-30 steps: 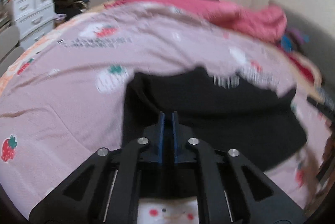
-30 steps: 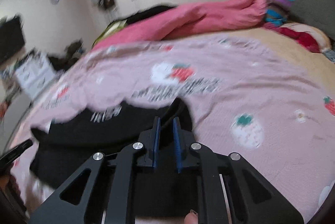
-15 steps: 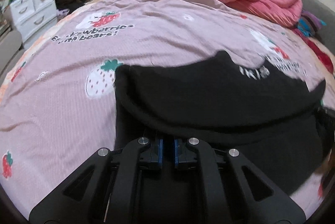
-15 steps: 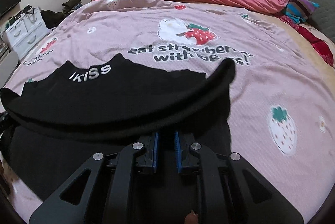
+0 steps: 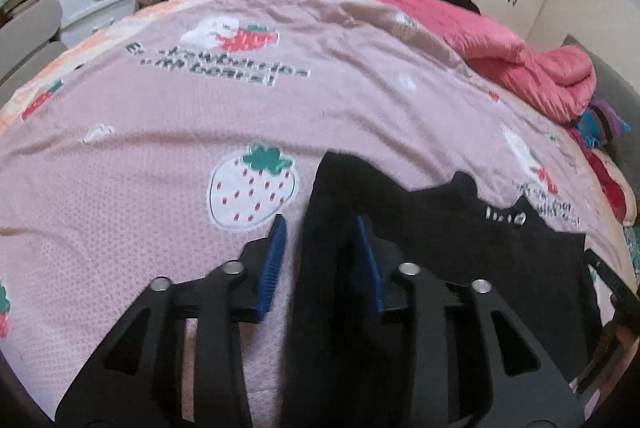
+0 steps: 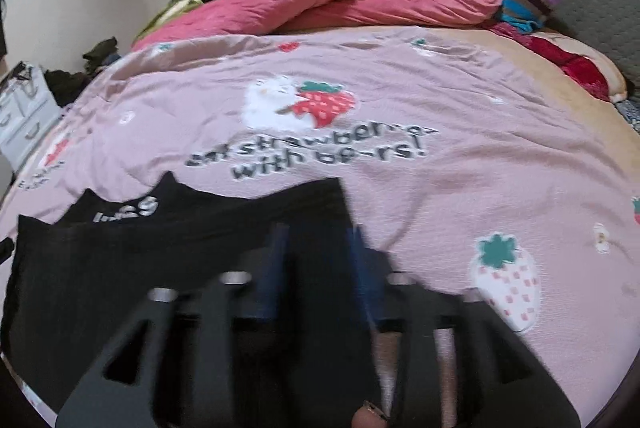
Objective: Fold small clothes
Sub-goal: 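Lay the hem on the folded sleeves and open both tools, then move both open tools to the sides of the folded black sweater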
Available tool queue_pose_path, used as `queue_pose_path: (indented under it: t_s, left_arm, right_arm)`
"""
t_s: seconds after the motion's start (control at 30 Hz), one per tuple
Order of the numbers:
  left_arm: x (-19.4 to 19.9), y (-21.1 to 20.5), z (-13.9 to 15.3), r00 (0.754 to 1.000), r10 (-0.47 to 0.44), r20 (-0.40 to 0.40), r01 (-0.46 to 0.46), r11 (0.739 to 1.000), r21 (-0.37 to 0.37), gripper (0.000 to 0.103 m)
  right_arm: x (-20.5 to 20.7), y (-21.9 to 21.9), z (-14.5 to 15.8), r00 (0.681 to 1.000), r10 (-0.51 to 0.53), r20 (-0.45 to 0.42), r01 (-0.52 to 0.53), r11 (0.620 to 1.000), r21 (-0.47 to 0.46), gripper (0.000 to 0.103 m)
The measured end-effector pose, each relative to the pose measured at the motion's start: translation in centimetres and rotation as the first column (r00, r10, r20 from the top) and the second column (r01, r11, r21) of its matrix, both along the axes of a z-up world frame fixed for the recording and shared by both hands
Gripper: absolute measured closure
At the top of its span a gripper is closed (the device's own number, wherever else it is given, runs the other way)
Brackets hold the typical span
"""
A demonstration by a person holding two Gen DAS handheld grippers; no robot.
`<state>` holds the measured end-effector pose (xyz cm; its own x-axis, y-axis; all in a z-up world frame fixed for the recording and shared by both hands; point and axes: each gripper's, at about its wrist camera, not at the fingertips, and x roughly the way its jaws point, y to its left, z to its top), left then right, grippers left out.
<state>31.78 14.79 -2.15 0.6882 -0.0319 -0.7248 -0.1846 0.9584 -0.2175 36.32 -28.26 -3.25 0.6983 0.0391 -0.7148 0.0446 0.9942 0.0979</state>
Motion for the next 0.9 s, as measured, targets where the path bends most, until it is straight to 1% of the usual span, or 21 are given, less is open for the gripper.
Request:
queue_pose_path:
  t_s: [0.07, 0.1, 0.17, 0.2, 0.23, 0.27, 0.3, 0.33, 0.4, 0.47, 0.53, 0.6, 0.63, 0.7, 0.8, 0.9]
  left_arm:
    - [0.3, -0.1, -0.8, 0.999, -0.006, -0.031, 0.006, 1.000, 0.004, 0.062]
    - [0.3, 0.0, -1.1, 0.999, -0.009, -0.039, 0.009, 1.000, 0.003, 0.060]
    - [0.4, -0.2, -1.5, 0.999, -0.018, -0.041, 0.018, 1.000, 0.004, 0.061]
    - [0.3, -0.2, -1.5, 0.999, -0.019, -0.031, 0.019, 1.000, 0.003, 0.072]
    - [0.2, -0.1, -1.4, 1.000, -0.023, -0.011, 0.022, 1.000, -0.016, 0.080]
    - [0.1, 0.0, -1.3, 1.000, -0.025, 0.002, 0.025, 0.999, -0.032, 0.094]
    - [-0.1, 0.0, -1.0, 1.000, -0.020, 0.016, 0.020, 0.999, -0.035, 0.098]
    - [-0.2, 0.0, -0.8, 0.999, -0.017, 0.027, 0.018, 0.999, -0.033, 0.099]
    - [-0.7, 0.2, -0.1, 0.998, -0.011, 0.055, 0.014, 0.999, -0.052, 0.100]
    - [-1.4, 0.5, 1.0, 0.995, 0.001, 0.095, 0.005, 0.998, -0.057, 0.100]
    - [-1.9, 0.6, 1.9, 0.992, 0.007, 0.130, 0.000, 0.999, -0.053, 0.100]
    - [-2.0, 0.6, 2.5, 0.988, 0.012, 0.151, -0.008, 1.000, -0.029, 0.100]
    - [-1.9, 0.5, 2.4, 0.989, 0.014, 0.149, -0.012, 1.000, -0.013, 0.100]
    - [-1.3, 0.5, 1.5, 0.993, 0.020, 0.117, -0.020, 1.000, 0.000, 0.100]
    - [-0.6, 0.4, 0.1, 0.998, 0.020, 0.065, -0.021, 1.000, 0.018, 0.100]
    - [-0.6, 0.3, -0.3, 0.999, 0.020, 0.048, -0.022, 0.999, 0.033, 0.099]
  right_arm:
    - [0.2, -0.4, -0.6, 1.000, -0.012, -0.022, 0.012, 1.000, -0.028, 0.047]
    - [0.2, -0.5, -0.8, 0.999, -0.014, -0.031, 0.013, 1.000, -0.026, 0.047]
    - [0.3, -0.9, -1.3, 0.999, -0.001, -0.042, 0.002, 1.000, 0.017, 0.048]
    - [0.3, -1.0, -1.4, 0.999, 0.018, -0.045, -0.016, 0.999, 0.048, 0.063]
    - [0.3, -1.0, -1.4, 0.998, 0.034, -0.045, -0.031, 0.997, 0.071, 0.079]
    - [0.2, -1.1, -1.2, 0.998, 0.041, -0.040, -0.037, 0.995, 0.094, 0.096]
    - [0.0, -1.1, -1.0, 0.999, 0.038, -0.034, -0.035, 0.995, 0.094, 0.096]
    - [-0.2, -1.0, -0.7, 0.999, 0.041, -0.023, -0.039, 0.995, 0.091, 0.096]
    - [-0.7, -0.9, 0.2, 0.999, 0.033, 0.009, -0.034, 0.996, 0.081, 0.097]
    - [-1.0, -1.1, 1.4, 0.998, 0.023, 0.057, -0.029, 0.995, 0.100, 0.097]
    - [-1.3, -1.3, 2.5, 0.994, 0.008, 0.108, -0.020, 0.993, 0.119, 0.097]
    - [-1.1, -1.1, 2.6, 0.992, 0.001, 0.126, -0.014, 0.994, 0.105, 0.097]
    - [-0.8, -1.0, 2.2, 0.993, -0.001, 0.119, -0.009, 0.996, 0.087, 0.097]
    - [-0.3, -0.9, 1.3, 0.996, -0.007, 0.087, 0.001, 0.997, 0.073, 0.097]
    - [0.1, -1.2, 0.1, 0.999, -0.019, 0.044, 0.016, 0.997, 0.077, 0.097]
    - [0.2, -1.4, -0.5, 0.999, -0.027, 0.027, 0.024, 0.996, 0.084, 0.097]
